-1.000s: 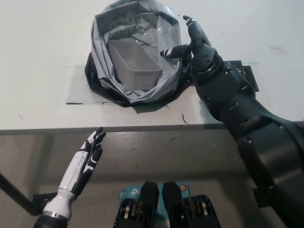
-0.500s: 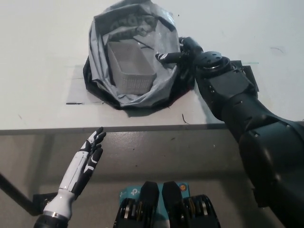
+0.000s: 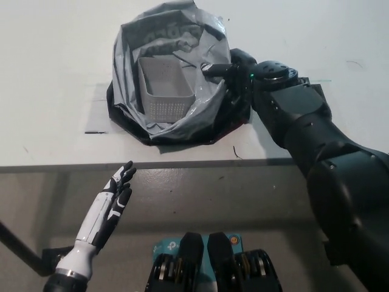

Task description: Use the right hand to pick up a small rectangular container and put it into a plastic bag and lift the bag

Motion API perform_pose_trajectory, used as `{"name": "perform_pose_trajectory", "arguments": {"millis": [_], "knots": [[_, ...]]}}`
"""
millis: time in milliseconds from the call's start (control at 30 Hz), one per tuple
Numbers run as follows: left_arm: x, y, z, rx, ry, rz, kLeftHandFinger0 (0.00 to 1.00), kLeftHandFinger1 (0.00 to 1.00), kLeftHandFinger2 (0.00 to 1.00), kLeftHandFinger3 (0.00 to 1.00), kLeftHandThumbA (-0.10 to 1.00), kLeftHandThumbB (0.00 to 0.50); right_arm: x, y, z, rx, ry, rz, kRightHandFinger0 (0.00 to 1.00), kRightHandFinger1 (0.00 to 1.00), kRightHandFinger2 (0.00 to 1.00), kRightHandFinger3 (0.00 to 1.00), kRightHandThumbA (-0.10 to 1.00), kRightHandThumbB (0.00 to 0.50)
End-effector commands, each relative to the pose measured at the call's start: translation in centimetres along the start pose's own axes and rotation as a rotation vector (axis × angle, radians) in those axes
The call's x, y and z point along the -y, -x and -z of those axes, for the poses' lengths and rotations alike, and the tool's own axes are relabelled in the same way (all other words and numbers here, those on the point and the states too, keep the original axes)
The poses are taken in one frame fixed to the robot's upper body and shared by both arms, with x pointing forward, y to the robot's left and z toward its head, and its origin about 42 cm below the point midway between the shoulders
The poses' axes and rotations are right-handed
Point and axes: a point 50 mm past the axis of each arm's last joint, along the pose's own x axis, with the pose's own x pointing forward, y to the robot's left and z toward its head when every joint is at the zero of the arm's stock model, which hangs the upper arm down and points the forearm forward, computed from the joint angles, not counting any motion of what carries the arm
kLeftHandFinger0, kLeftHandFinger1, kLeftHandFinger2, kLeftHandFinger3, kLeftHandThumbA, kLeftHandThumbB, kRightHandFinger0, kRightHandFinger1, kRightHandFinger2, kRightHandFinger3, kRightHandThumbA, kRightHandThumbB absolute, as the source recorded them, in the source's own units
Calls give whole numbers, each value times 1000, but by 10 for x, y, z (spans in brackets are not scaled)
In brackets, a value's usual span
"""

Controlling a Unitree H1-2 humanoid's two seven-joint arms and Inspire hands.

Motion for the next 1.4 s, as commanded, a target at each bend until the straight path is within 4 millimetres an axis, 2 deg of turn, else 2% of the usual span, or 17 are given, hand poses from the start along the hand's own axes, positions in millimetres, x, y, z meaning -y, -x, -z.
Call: {"name": "perform_pose_trajectory", "arguments": {"millis": [0, 67, 133, 167, 200, 267, 333, 400, 500, 567, 667, 933, 1033, 1167, 1200, 1267, 1367], "knots": [[-8, -12, -11, 57, -34, 11, 1000, 1000, 1000, 1000, 1000, 236, 5, 12, -67, 142, -87, -13, 0, 318, 751, 667, 344, 123], [-8, -14, -12, 61, -26, 12, 1000, 1000, 1000, 1000, 1000, 228, 4, 16, -83, 158, -115, -37, 0, 305, 745, 523, 391, 107], [-8, -17, -12, 62, -22, 12, 1000, 1000, 1000, 1000, 1000, 235, -3, 25, -111, 198, -186, -79, 0, 230, 651, 470, 393, 82], [-8, -17, -12, 63, -19, 11, 1000, 1000, 1000, 1000, 1000, 228, -6, 28, -122, 217, -246, -104, 0, 190, 597, 463, 329, 75], [-8, -17, -12, 64, -18, 11, 1000, 1000, 1000, 1000, 1000, 228, -8, 29, -126, 226, -276, -116, 0, 190, 597, 463, 329, 75], [-8, -17, -12, 52, -2, 9, 1000, 1000, 1000, 1000, 1000, 219, -17, 41, -156, 270, -372, -195, 0, 62, 423, 413, 323, 59], [-8, -17, -12, 49, 2, 9, 1000, 1000, 1000, 1000, 1000, 211, -27, 54, -184, 298, -451, -263, 0, 0, 345, 397, 329, 61], [-8, -18, -11, 56, 6, 11, 1000, 1000, 1000, 1000, 1000, 204, -36, 67, -208, 321, -492, -306, 0, 0, 338, 415, 343, 59], [-8, -18, -12, 61, 2, 11, 1000, 1000, 1000, 1000, 1000, 198, -47, 83, -233, 338, -580, -357, 0, 0, 425, 541, 249, 64], [-8, -18, -13, 63, -13, 11, 1000, 1000, 1000, 1000, 1000, 188, -60, 103, -261, 375, -610, -419, 0, 21, 518, 656, 268, 36], [-8, -19, -14, 58, -13, 9, 1000, 1000, 1000, 1000, 1000, 182, -66, 115, -277, 394, -630, -459, 0, 43, 553, 713, 268, 32], [-7, -20, -16, 66, -7, 17, 1000, 1000, 1000, 1000, 1000, 169, -70, 139, -305, 418, -716, -504, 0, 158, 690, 860, 154, 34], [-8, -23, -18, 72, -19, 18, 987, 1000, 1000, 1000, 1000, 157, -58, 162, -328, 505, -793, -539, 0, 270, 752, 918, 280, 0], [-9, -23, -18, 73, -19, 10, 979, 1000, 1000, 1000, 1000, 156, -50, 174, -340, 539, -831, -536, 0, 280, 713, 831, 368, 0], [-9, -22, -17, 71, -16, 12, 978, 1000, 1000, 1000, 1000, 155, -52, 163, -330, 521, -774, -487, 0, 278, 682, 804, 370, 0], [-8, -19, -15, 68, -13, 17, 991, 1000, 1000, 1000, 1000, 165, -60, 140, -306, 474, -710, -408, 0, 274, 637, 915, 260, 0], [-5, -17, -16, 69, -7, 24, 1000, 1000, 1000, 1000, 1000, 176, -62, 121, -283, 434, -680, -372, 0, 273, 656, 950, 166, 0]]}}
